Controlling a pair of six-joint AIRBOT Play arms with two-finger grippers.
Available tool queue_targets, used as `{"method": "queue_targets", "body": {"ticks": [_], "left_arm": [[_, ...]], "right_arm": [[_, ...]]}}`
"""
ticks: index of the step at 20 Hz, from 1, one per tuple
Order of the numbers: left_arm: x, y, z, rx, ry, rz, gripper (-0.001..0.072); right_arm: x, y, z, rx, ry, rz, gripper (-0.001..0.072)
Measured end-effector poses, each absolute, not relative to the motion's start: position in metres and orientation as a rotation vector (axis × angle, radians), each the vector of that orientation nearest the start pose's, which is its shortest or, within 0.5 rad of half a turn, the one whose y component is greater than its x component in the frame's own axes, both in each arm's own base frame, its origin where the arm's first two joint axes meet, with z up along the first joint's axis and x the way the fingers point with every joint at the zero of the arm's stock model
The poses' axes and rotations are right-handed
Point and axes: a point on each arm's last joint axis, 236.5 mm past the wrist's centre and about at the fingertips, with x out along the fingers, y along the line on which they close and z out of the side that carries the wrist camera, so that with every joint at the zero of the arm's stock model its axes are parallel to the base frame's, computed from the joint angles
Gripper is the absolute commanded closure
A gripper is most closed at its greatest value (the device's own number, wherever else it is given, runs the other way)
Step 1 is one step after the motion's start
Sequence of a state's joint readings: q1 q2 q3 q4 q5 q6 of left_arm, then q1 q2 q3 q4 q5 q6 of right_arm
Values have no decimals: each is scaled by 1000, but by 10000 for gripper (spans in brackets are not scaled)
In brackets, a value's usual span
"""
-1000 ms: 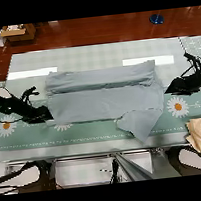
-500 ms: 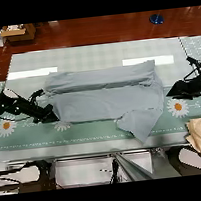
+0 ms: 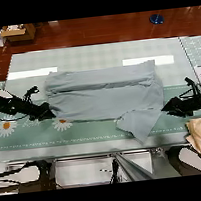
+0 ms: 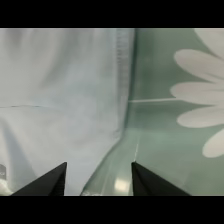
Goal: Fold the shirts.
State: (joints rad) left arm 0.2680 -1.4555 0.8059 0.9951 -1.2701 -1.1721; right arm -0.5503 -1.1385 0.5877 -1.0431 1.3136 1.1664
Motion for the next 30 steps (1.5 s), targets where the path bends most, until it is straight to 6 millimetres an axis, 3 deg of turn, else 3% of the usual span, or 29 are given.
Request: {"method": "queue_targets", "body": {"ticks": [4, 5, 9, 12, 15, 19, 22, 26, 30], "left_arm": [[275, -63, -101, -628, 1636, -402, 686], [276, -65, -100, -635, 1630, -409, 685], [282, -69, -97, -655, 1602, -426, 686], [290, -72, -92, -657, 1563, -449, 686], [313, -70, -77, -639, 1495, -467, 686], [380, -63, -33, -627, 1277, -461, 686], [428, -58, -6, -614, 1134, -440, 687], [474, -54, -5, -645, 1078, -407, 687], [501, -53, -30, -696, 1102, -381, 686]], "right_arm": [[213, 14, -98, 793, 1508, 143, 230], [213, 18, -100, 819, 1497, 142, 277], [223, 23, -109, 868, 1422, 121, 689], [246, 27, -97, 893, 1325, 165, 690], [285, 24, -61, 879, 1192, 244, 691], [362, 20, -6, 781, 971, 245, 691], [422, 21, 19, 712, 834, 204, 691], [485, 18, 20, 708, 758, 143, 691], [525, 19, -1, 723, 749, 103, 689]]}}
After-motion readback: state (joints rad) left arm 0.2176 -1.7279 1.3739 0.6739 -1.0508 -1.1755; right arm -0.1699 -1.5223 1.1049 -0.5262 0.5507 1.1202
